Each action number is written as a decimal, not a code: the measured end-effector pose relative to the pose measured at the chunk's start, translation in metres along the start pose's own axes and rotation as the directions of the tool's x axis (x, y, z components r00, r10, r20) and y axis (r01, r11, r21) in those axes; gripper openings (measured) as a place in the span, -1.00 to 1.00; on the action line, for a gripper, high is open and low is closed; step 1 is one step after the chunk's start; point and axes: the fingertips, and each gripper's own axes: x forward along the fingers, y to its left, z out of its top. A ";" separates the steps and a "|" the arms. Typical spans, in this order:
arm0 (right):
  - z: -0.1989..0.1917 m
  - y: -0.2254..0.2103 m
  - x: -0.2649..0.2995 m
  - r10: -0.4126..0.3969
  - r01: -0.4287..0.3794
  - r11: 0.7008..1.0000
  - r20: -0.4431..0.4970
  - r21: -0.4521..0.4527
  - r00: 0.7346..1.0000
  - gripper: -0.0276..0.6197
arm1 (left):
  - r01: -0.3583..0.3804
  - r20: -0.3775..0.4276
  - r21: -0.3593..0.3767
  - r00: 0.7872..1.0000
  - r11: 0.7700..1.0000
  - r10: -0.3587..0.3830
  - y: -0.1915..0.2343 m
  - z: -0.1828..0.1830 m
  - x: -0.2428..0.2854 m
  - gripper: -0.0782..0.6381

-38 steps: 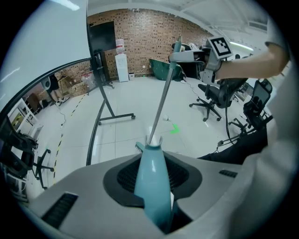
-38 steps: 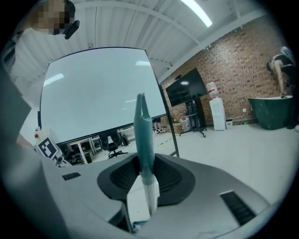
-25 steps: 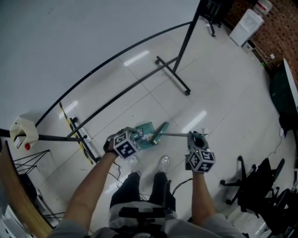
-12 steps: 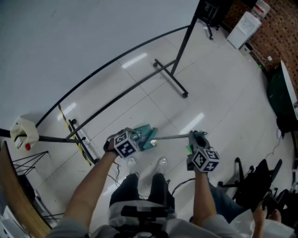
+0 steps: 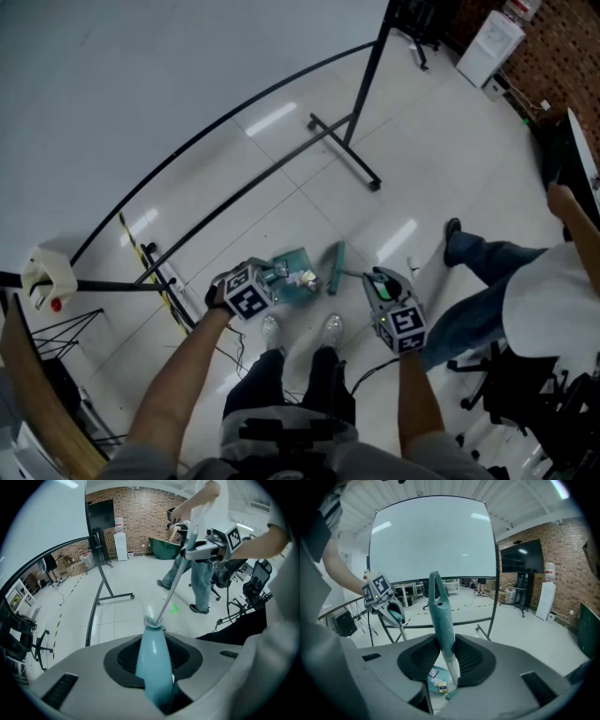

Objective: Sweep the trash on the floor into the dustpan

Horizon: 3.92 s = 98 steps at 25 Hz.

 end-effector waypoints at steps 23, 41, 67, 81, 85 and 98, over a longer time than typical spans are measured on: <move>0.059 0.016 -0.080 -0.110 0.054 0.971 0.236 0.232 0.966 -0.61 | 0.027 0.114 0.073 0.993 0.997 -0.035 -0.007 0.024 -0.018 -0.49; -0.014 -0.159 -0.257 -0.518 0.438 0.851 0.327 0.289 0.790 -0.61 | 0.019 0.182 0.323 0.980 0.946 -0.082 -0.088 0.225 0.058 -0.48; -0.130 -0.308 -0.297 -0.817 0.746 0.518 -0.018 0.418 0.577 -0.61 | 0.195 0.019 0.535 0.970 0.822 -0.243 -0.103 0.372 0.205 -0.48; -0.184 -0.404 -0.229 -0.662 0.633 0.732 0.044 0.253 0.748 -0.62 | 0.167 -0.044 0.587 0.984 0.792 -0.175 -0.115 0.429 0.249 -0.48; -0.203 -0.412 -0.191 -0.586 0.561 0.792 0.039 0.240 0.810 -0.61 | 0.153 -0.037 0.583 0.986 0.798 -0.163 -0.112 0.448 0.255 -0.48; -0.170 -0.368 -0.126 -0.423 0.360 0.882 0.171 0.304 0.890 -0.57 | 0.142 -0.026 0.590 0.987 0.795 -0.157 -0.106 0.457 0.253 -0.48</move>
